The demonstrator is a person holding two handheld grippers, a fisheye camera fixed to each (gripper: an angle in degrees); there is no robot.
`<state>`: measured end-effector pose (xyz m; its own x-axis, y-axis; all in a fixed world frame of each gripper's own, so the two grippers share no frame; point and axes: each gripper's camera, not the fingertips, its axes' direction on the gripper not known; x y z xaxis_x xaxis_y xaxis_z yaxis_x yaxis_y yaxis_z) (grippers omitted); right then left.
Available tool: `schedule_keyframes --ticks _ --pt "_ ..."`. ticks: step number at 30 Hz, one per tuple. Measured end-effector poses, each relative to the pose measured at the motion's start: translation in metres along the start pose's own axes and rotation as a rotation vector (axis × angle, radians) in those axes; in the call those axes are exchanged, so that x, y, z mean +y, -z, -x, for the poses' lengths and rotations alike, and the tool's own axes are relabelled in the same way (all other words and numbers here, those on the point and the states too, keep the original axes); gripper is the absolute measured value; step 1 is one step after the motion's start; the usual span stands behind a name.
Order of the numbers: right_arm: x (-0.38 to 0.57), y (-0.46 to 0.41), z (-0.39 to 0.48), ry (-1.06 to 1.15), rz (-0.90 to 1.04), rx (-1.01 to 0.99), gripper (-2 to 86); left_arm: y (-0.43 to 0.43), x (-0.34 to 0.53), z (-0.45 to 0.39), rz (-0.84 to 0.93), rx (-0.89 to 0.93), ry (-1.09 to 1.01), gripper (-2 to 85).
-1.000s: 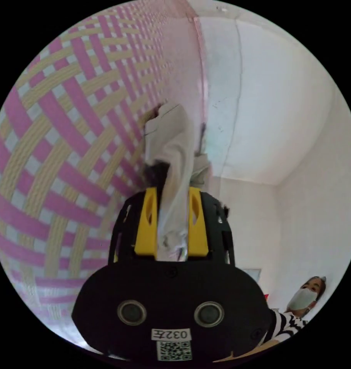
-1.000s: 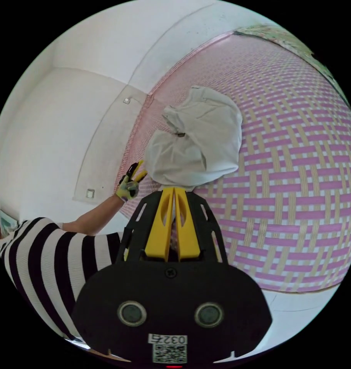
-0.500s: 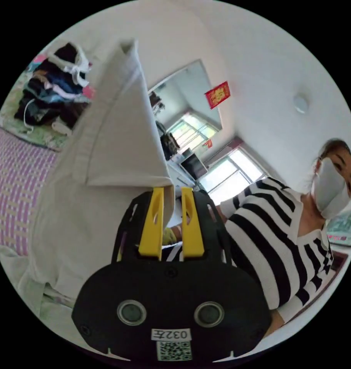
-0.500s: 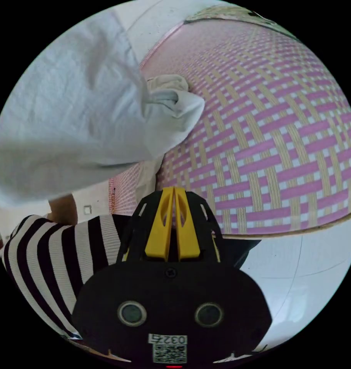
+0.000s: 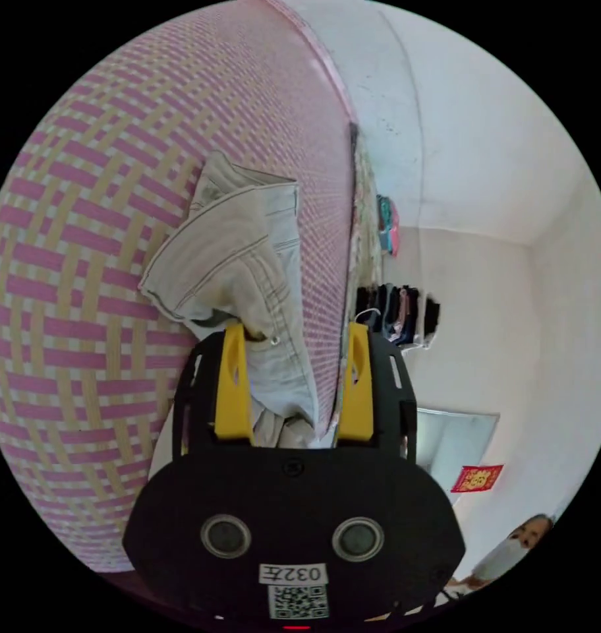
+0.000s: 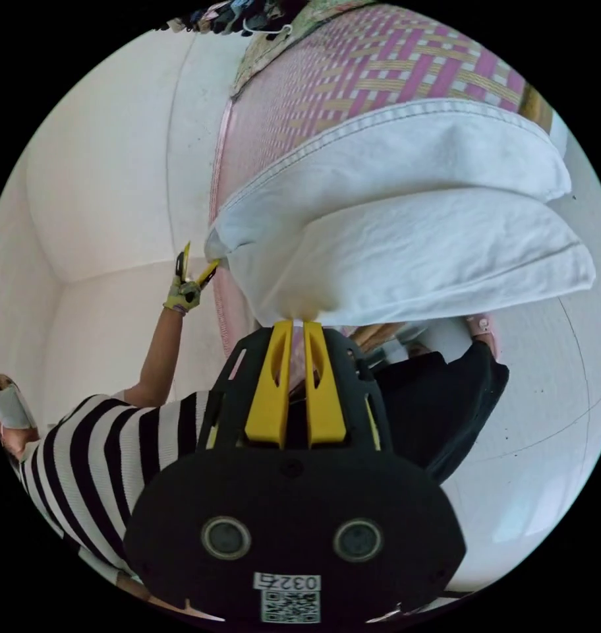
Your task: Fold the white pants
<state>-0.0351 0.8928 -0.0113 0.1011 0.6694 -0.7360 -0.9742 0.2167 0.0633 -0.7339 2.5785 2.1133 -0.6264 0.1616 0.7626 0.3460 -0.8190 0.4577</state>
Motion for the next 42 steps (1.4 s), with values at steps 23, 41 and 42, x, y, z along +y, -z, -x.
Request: schedule_keyframes --ticks 23,41,42 --pt "-0.112 -0.021 0.13 0.702 0.246 0.879 14.0 0.02 0.099 0.038 -0.266 0.811 -0.131 -0.9" --pt "-0.062 -0.065 0.152 0.886 0.44 0.667 12.1 0.089 0.311 -0.044 -0.49 0.634 -0.787 -0.8" --pt "-0.06 -0.066 0.151 0.865 0.468 0.61 12.4 0.083 0.325 -0.053 -0.499 0.61 -0.829 -0.8"
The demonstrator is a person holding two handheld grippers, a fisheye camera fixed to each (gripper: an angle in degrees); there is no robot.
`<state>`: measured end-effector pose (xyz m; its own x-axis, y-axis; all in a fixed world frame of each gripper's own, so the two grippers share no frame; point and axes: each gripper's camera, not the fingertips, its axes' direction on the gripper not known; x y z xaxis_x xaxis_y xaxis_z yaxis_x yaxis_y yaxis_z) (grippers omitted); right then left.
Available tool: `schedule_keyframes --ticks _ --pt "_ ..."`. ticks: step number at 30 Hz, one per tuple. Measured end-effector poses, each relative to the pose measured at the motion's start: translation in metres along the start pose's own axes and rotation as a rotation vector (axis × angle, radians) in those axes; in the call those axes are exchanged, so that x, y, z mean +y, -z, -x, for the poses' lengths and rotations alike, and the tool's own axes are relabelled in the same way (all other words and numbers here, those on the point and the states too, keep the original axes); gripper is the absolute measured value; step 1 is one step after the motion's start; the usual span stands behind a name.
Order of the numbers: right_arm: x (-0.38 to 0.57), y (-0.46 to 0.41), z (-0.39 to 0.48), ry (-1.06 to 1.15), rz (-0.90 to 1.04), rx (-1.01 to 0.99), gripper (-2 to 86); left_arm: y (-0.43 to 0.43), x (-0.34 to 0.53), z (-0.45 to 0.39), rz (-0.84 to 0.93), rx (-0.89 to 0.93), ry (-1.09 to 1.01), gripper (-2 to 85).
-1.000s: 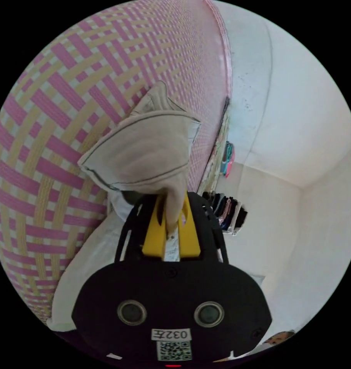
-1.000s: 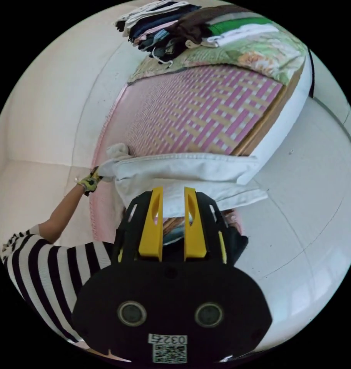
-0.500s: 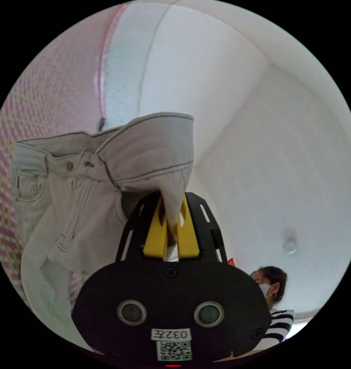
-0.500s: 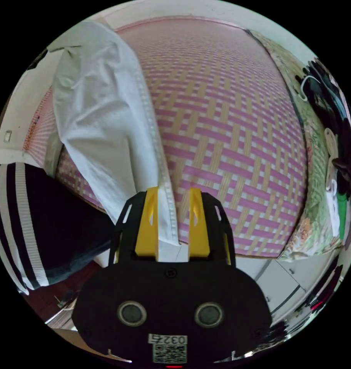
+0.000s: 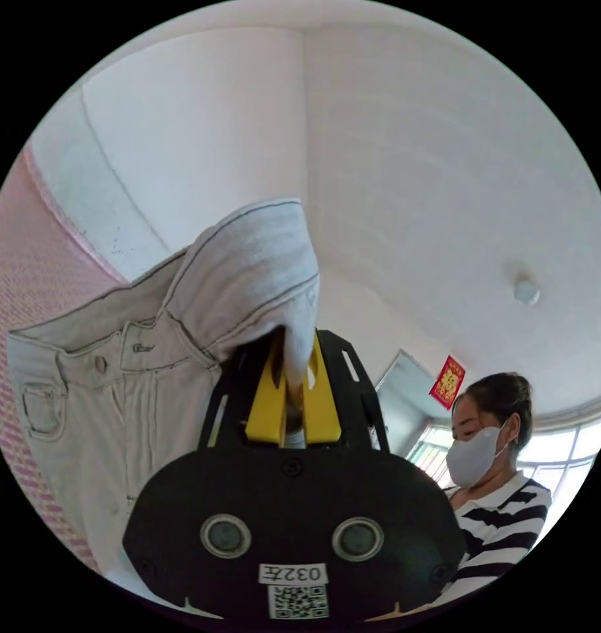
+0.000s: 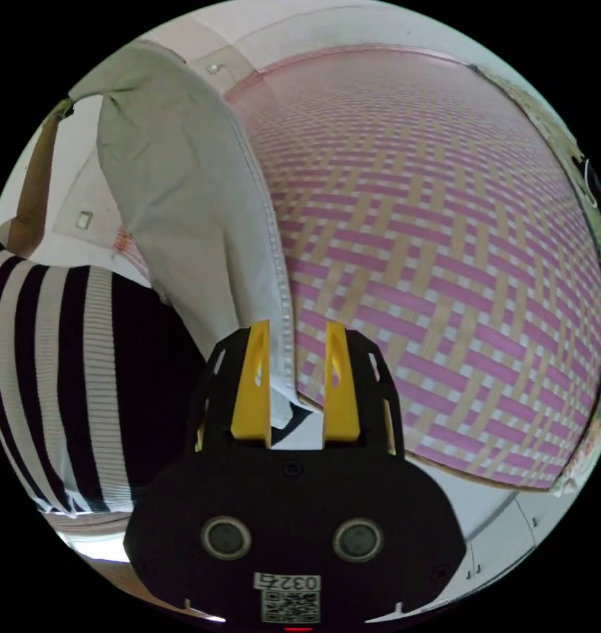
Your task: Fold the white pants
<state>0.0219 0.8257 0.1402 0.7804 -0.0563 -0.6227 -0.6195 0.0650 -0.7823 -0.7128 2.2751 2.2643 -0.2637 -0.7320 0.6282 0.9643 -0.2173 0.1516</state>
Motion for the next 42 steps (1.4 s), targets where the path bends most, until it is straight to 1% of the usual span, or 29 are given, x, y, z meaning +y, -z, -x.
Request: schedule_keyframes --ticks 1,3,4,7,9,11,14,17,19,20,21,22,24,26,28,29,32,34,35,37,38,40,41,42 --pt "0.001 -0.003 0.007 0.022 0.011 -0.039 12.3 -0.008 0.007 -0.014 0.008 -0.007 -0.04 -0.8" --pt "0.005 -0.012 0.02 0.044 0.038 -0.002 11.7 -0.022 0.017 -0.032 0.019 -0.012 -0.097 -0.8" --pt "0.011 -0.014 0.024 0.028 0.02 0.032 11.3 -0.03 0.025 -0.042 0.023 -0.004 -0.119 -0.8" --pt "0.029 -0.021 0.027 -0.019 -0.004 -0.007 9.9 -0.052 0.044 -0.057 0.013 0.042 -0.129 -0.8" --pt "0.042 -0.024 0.033 -0.012 -0.037 0.015 7.4 -0.069 0.054 -0.068 0.033 0.059 -0.152 -0.8" --pt "0.05 -0.031 0.04 0.012 -0.005 0.023 3.9 -0.089 0.062 -0.081 0.063 0.072 -0.188 -0.8" --pt "0.068 -0.018 0.033 -0.07 -0.043 0.05 3.3 -0.127 0.07 -0.098 0.122 0.112 -0.214 -0.9" --pt "0.106 0.035 0.006 -0.289 -0.194 0.222 3.1 -0.164 0.071 -0.125 0.163 0.145 -0.285 -0.9" --pt "0.151 0.099 -0.021 -0.512 -0.359 0.372 3.0 -0.195 0.073 -0.16 0.189 0.14 -0.38 -0.9" --pt "0.163 0.117 -0.026 -0.566 -0.406 0.41 3.0 -0.203 0.074 -0.168 0.194 0.145 -0.397 -0.9" --pt "0.19 0.153 -0.033 -0.662 -0.502 0.484 2.9 -0.216 0.077 -0.181 0.196 0.163 -0.412 -0.9" --pt "0.214 0.188 -0.035 -0.727 -0.59 0.545 2.8 -0.224 0.078 -0.189 0.187 0.19 -0.407 -0.9" --pt "0.244 0.232 -0.029 -0.782 -0.685 0.627 2.7 -0.224 0.081 -0.197 0.14 0.207 -0.415 -0.9" --pt "0.267 0.267 -0.015 -0.805 -0.781 0.695 2.7 -0.205 0.085 -0.206 0.057 0.146 -0.476 -0.9" --pt "0.283 0.299 0.01 -0.764 -0.876 0.757 2.6 -0.161 0.09 -0.207 -0.067 0.001 -0.568 -0.9" --pt "0.285 0.305 0.016 -0.748 -0.893 0.767 2.6 -0.15 0.089 -0.204 -0.084 -0.025 -0.572 -0.9" --pt "0.273 0.325 0.047 -0.649 -0.952 0.792 2.2 -0.087 0.074 -0.161 -0.103 -0.109 -0.449 -0.9" --pt "0.245 0.335 0.071 -0.541 -0.965 0.784 1.7 -0.026 0.065 -0.128 -0.141 -0.266 -0.319 -0.9" --pt "0.235 0.337 0.077 -0.509 -0.961 0.784 1.5 -0.01 0.064 -0.125 -0.159 -0.308 -0.3 -0.9" --pt "0.188 0.344 0.098 -0.392 -0.928 0.783 0.8 0.047 0.058 -0.129 -0.237 -0.458 -0.269 -0.8" --pt "0.174 0.345 0.102 -0.36 -0.919 0.777 0.6 0.059 0.054 -0.133 -0.258 -0.494 -0.266 -0.8" --pt "0.113 0.347 0.109 -0.239 -0.872 0.753 0.1 0.097 0.028 -0.134 -0.319 -0.612 -0.223 -0.7" --pt "0.095 0.346 0.108 -0.209 -0.855 0.75 0.1 0.103 0.018 -0.129 -0.325 -0.632 -0.206 -0.6" --pt "0.056 0.342 0.101 -0.157 -0.815 0.739 0.1 0.113 -0.005 -0.108 -0.32 -0.679 -0.165 -0.3"
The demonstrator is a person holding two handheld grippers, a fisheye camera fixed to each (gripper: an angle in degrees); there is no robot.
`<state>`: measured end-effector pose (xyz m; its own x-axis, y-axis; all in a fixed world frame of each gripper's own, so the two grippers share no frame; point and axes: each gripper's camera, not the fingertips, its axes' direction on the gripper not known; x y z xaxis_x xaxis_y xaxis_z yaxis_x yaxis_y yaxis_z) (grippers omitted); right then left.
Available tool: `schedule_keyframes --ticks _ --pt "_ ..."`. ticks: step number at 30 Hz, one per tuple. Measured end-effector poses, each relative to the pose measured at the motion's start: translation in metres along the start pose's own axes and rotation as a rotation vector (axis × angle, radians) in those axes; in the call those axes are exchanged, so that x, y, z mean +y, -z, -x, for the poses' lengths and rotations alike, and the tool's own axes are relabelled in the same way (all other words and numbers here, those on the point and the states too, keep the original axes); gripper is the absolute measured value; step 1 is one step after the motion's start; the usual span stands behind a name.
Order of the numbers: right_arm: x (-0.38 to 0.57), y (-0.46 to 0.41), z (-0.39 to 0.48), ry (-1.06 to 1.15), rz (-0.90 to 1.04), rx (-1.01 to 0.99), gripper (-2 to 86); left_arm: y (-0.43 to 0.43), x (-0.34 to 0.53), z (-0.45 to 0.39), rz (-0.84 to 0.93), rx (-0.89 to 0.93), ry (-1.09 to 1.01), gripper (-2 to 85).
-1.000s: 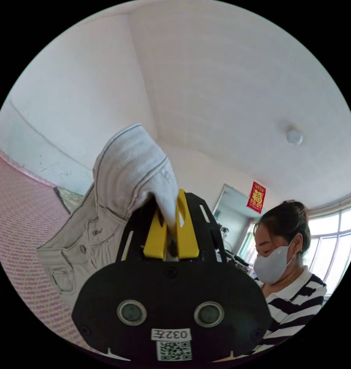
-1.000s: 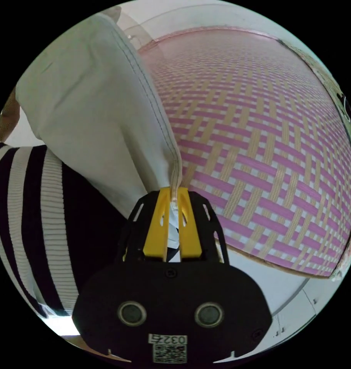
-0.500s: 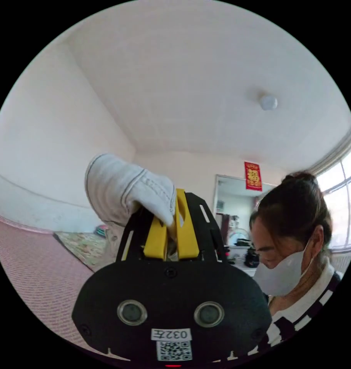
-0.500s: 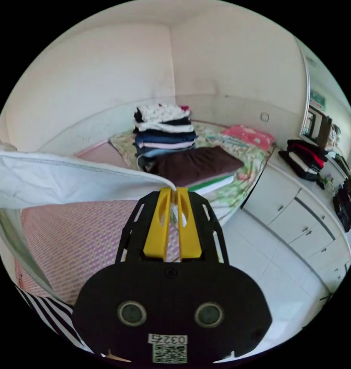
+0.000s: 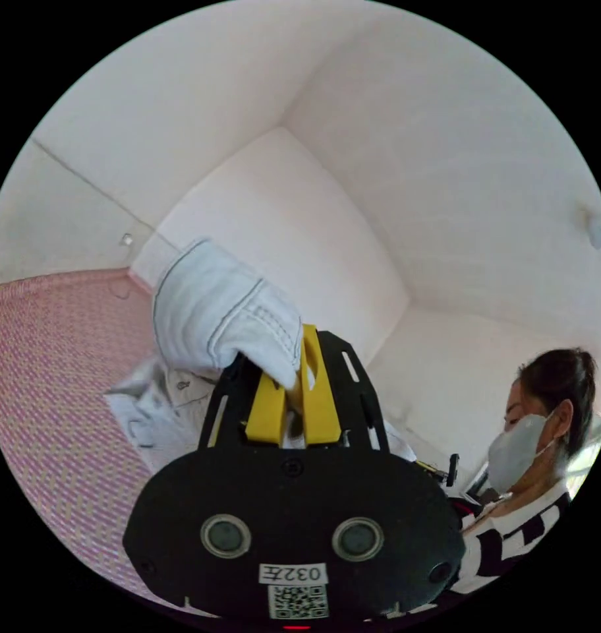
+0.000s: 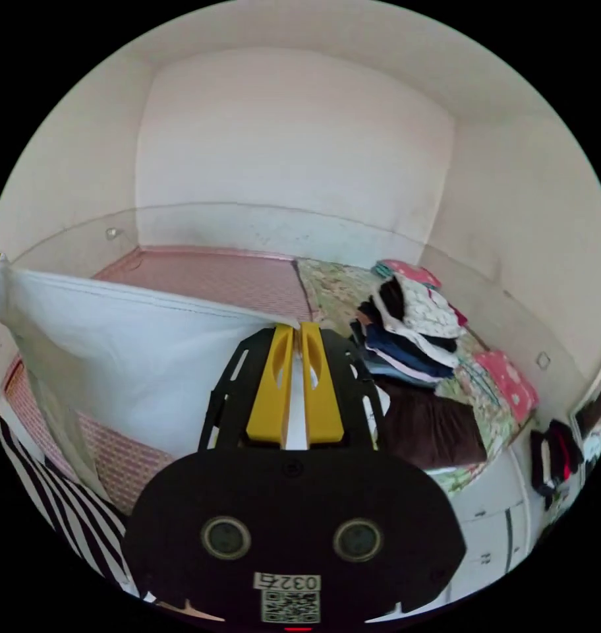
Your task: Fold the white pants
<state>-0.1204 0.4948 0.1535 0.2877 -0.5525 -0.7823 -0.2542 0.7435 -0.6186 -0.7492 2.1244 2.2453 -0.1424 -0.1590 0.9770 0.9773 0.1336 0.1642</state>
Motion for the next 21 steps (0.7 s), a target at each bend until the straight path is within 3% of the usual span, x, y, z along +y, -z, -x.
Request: schedule_keyframes --ticks 2,5,7,10,14,18,21 --pt "-0.035 -0.061 0.014 0.041 0.05 -0.085 0.8 -0.044 -0.03 0.048 0.078 -0.119 0.049 0.7" --pt "-0.088 -0.196 0.047 0.059 0.188 -0.138 6.4 -0.171 -0.068 0.176 0.372 -0.325 0.232 6.8" --pt "-0.092 -0.309 0.069 -0.014 0.508 -0.127 9.3 -0.252 -0.056 0.272 0.713 -0.359 0.37 9.1" --pt "-0.062 -0.318 0.107 0.033 0.492 -0.304 8.8 -0.23 -0.044 0.294 0.636 -0.328 0.354 4.6" --pt "0.037 -0.298 0.14 0.15 0.583 -0.459 8.2 -0.175 -0.019 0.316 0.723 -0.271 0.366 0.6" --pt "0.17 -0.265 0.128 0.029 0.72 -0.733 8.0 -0.096 0.01 0.315 0.836 -0.147 0.45 0.6" --pt "0.236 -0.233 0.123 -0.105 0.804 -0.814 7.8 -0.038 0.019 0.301 0.941 -0.085 0.508 2.1"
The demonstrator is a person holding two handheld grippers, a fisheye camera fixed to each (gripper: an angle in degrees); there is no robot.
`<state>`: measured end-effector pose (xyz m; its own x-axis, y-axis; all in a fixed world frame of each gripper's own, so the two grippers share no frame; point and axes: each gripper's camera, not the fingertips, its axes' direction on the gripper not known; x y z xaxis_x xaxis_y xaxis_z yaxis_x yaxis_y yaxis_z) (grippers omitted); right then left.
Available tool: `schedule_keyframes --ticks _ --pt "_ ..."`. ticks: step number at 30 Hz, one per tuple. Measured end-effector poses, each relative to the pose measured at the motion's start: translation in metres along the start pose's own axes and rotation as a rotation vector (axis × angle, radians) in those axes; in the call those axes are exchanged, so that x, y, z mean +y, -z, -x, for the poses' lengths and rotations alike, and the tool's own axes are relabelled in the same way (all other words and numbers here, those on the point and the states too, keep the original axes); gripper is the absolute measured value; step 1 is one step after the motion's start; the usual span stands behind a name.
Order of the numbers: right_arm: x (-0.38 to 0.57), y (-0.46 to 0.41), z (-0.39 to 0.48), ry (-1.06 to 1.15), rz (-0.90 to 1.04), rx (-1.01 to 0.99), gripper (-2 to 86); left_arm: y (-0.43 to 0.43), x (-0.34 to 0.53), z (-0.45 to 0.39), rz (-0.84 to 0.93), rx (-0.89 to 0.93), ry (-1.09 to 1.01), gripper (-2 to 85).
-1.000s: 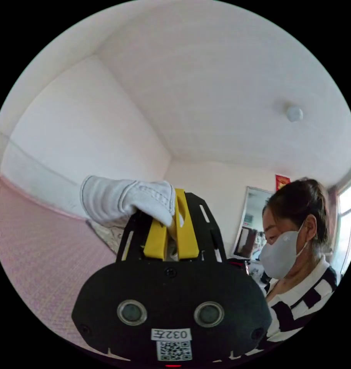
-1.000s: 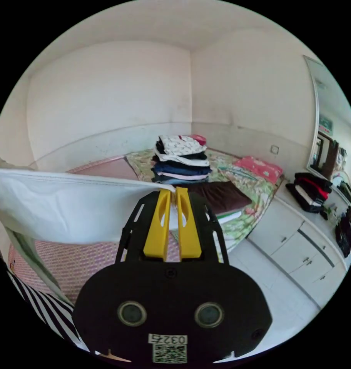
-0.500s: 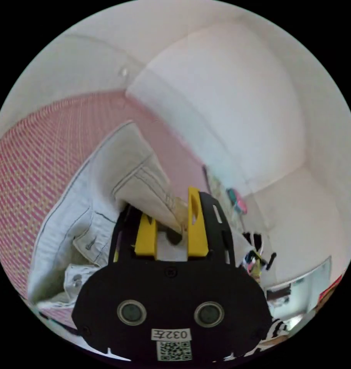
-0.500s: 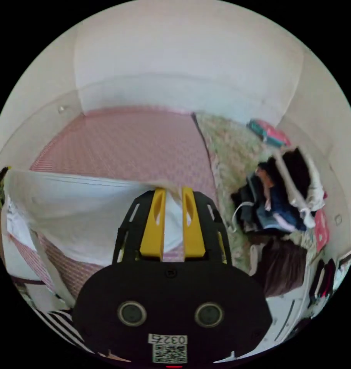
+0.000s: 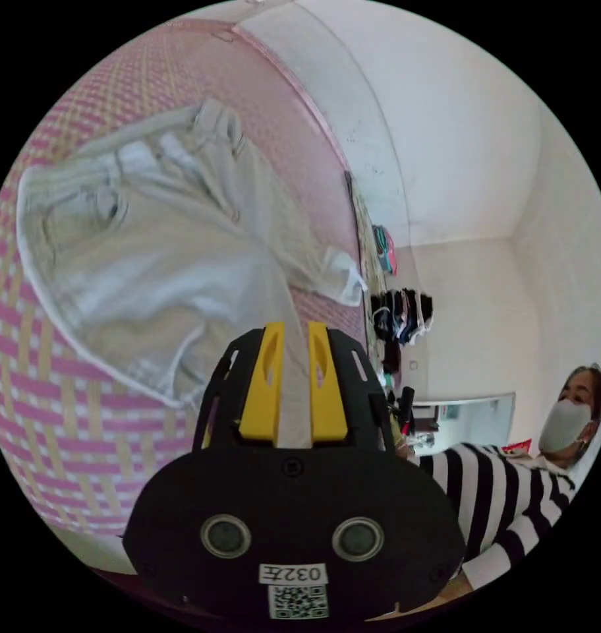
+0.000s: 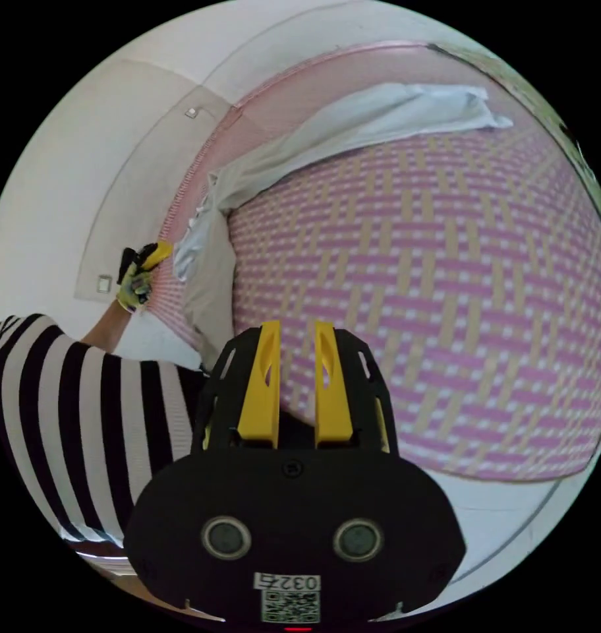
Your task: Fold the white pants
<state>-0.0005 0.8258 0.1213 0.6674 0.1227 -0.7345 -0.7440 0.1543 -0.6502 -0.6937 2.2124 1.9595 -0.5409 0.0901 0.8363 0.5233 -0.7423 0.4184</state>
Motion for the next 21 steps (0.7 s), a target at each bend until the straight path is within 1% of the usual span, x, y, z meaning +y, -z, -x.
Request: schedule_keyframes --ticks 2,4,5,6,7,8,10,12,14,15,16,18,20,21 --pt "0.029 -0.01 0.0 -0.042 0.001 -0.089 7.7 0.01 0.03 0.004 0.116 0.034 0.024 3.1" --pt "0.051 -0.03 0.004 -0.07 0.061 -0.074 7.4 0.01 0.063 0.001 0.36 0.082 0.015 6.6" --pt "0.054 -0.033 0.004 -0.073 0.067 -0.08 7.3 0.009 0.07 -0.001 0.418 0.074 0.007 7.7" --pt "0.059 -0.037 0.003 -0.082 0.062 -0.114 7.2 0.008 0.082 -0.007 0.516 0.037 -0.014 9.0" --pt "0.061 -0.04 0.002 -0.097 0.042 -0.149 7.0 0.008 0.091 -0.015 0.566 0.017 -0.041 10.2" --pt "0.061 -0.041 0.001 -0.104 0.035 -0.165 6.9 0.009 0.094 -0.02 0.573 0.021 -0.055 10.7" --pt "0.057 -0.044 0.001 -0.103 0.024 -0.209 6.8 0.009 0.098 -0.043 0.582 0.089 -0.104 11.5" --pt "0.053 -0.043 0.005 -0.084 0.018 -0.204 6.7 0.005 0.097 -0.061 0.613 0.059 -0.135 11.4" --pt "0.05 -0.04 0.006 -0.071 0.004 -0.199 6.6 0.0 0.093 -0.078 0.653 0.069 -0.154 10.0" --pt "0.049 -0.038 0.005 -0.071 -0.008 -0.202 6.6 0.001 0.09 -0.09 0.671 0.093 -0.165 6.4" --pt "0.049 -0.035 0.004 -0.072 -0.02 -0.202 6.6 0.007 0.086 -0.103 0.658 0.066 -0.183 3.4" --pt "0.05 -0.028 0.001 -0.074 -0.041 -0.186 6.5 0.016 0.076 -0.119 0.664 0.044 -0.198 0.5" --pt "0.052 -0.02 -0.005 -0.087 -0.071 -0.175 6.5 0.026 0.059 -0.134 0.672 0.17 -0.187 -0.9" --pt "0.053 -0.015 -0.01 -0.097 -0.087 -0.174 6.5 0.037 0.044 -0.151 0.651 0.305 -0.178 -1.3"
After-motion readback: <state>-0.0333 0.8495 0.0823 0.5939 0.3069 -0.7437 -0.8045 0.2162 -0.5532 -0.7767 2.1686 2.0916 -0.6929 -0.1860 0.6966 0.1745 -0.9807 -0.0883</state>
